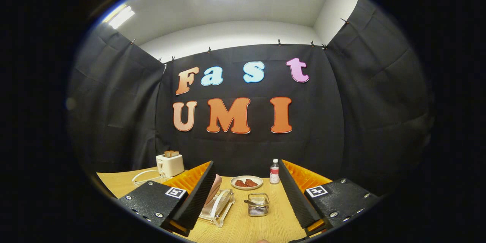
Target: Take the plate from the dish rack, then take the spoon from the basket and place it into the plate.
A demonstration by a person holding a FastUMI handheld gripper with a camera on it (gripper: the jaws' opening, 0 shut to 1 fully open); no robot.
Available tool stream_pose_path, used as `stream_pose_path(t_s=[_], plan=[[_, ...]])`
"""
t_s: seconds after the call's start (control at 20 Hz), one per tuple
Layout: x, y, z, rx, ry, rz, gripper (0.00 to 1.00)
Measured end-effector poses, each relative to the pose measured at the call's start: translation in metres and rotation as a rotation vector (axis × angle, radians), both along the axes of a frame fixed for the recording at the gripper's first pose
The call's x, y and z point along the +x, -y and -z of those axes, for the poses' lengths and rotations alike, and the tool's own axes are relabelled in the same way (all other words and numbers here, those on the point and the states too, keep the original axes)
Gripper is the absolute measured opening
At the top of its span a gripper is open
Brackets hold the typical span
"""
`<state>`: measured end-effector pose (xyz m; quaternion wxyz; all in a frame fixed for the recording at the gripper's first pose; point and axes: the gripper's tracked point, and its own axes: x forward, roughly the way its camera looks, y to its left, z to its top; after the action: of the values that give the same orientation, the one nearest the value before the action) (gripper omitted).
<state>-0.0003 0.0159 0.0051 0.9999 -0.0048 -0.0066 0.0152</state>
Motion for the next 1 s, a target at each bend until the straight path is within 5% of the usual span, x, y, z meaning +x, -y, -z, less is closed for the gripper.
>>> stream_pose_path(t_s=[1.0], plan=[[0.0060, -0.0069, 0.0008, 0.005, -0.011, 0.000, 0.99]])
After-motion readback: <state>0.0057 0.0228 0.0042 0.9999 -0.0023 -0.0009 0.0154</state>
